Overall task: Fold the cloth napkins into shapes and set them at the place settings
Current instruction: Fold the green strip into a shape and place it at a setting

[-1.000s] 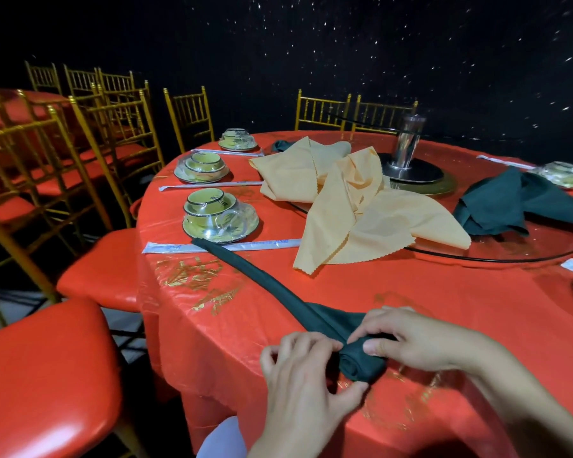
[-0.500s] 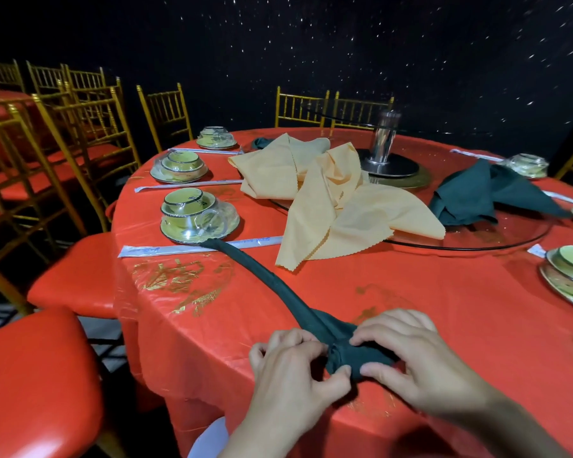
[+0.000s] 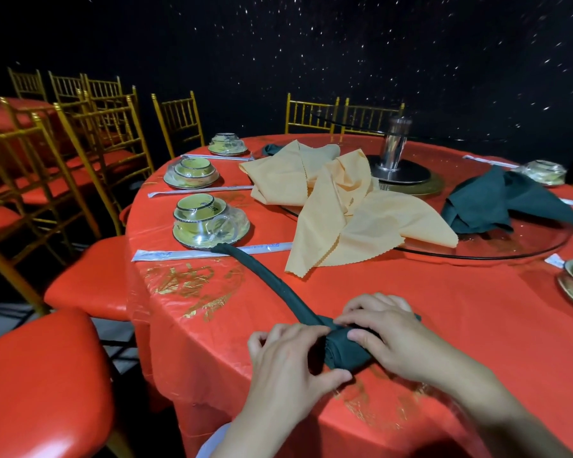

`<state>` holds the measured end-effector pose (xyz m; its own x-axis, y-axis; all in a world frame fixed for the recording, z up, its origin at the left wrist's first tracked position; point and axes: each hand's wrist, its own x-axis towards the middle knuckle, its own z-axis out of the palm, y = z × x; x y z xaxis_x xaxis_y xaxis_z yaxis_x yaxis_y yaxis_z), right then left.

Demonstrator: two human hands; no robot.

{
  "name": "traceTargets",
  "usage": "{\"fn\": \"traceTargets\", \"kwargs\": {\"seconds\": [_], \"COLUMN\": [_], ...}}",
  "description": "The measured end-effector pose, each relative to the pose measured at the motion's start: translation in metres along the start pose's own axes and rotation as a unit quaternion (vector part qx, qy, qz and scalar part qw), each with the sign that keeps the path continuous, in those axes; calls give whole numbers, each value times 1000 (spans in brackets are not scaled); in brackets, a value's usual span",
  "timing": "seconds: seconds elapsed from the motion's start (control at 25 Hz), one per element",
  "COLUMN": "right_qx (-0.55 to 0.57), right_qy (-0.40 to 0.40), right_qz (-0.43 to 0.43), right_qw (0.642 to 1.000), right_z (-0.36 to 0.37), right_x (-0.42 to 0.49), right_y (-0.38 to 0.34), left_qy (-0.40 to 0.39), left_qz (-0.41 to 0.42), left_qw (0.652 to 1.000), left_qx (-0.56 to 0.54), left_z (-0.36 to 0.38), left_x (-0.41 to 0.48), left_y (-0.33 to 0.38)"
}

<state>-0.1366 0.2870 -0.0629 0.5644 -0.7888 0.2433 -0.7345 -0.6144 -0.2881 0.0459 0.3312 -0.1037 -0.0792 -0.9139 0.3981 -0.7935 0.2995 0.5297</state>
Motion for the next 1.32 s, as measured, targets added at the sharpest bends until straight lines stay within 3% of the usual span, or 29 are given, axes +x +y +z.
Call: {"fn": "traceTargets", "kwargs": {"seconds": [0.12, 0.36, 0.72, 0.8, 0.92, 1.0, 1.16, 1.32], "right_qx": [-12, 3, -11, -21, -26, -24, -26, -37], "right_qy": [31, -25, -154, -137, 10, 52, 57, -1], "right_qz": [-9, -58, -34, -7, -39, -53, -30, 0], "right_qw": [999, 998, 987, 990, 999, 997, 998, 999], "right_z": [0, -5, -11, -8, 2, 10, 22, 24], "right_x": [-14, -30, 23, 28, 22, 17, 30, 62], "right_y": [-2, -15, -31, -29, -28, -29, -29, -29], "left_qy": [-44, -119, 24, 29, -27, -50, -53, -55], "left_qz": [-26, -82, -32, -27, -76, -116, -132, -96], "left_qw": [999, 989, 999, 999, 997, 992, 989, 993], "left_qx": [17, -16, 4, 11, 18, 20, 32, 46], "left_z": [-9, -23, -19, -19, -25, -28, -33, -36], "left_x": [10, -10, -28, -21, -5, 6, 12, 11], "left_y": [1, -2, -14, -16, -21, -25, -32, -39]}}
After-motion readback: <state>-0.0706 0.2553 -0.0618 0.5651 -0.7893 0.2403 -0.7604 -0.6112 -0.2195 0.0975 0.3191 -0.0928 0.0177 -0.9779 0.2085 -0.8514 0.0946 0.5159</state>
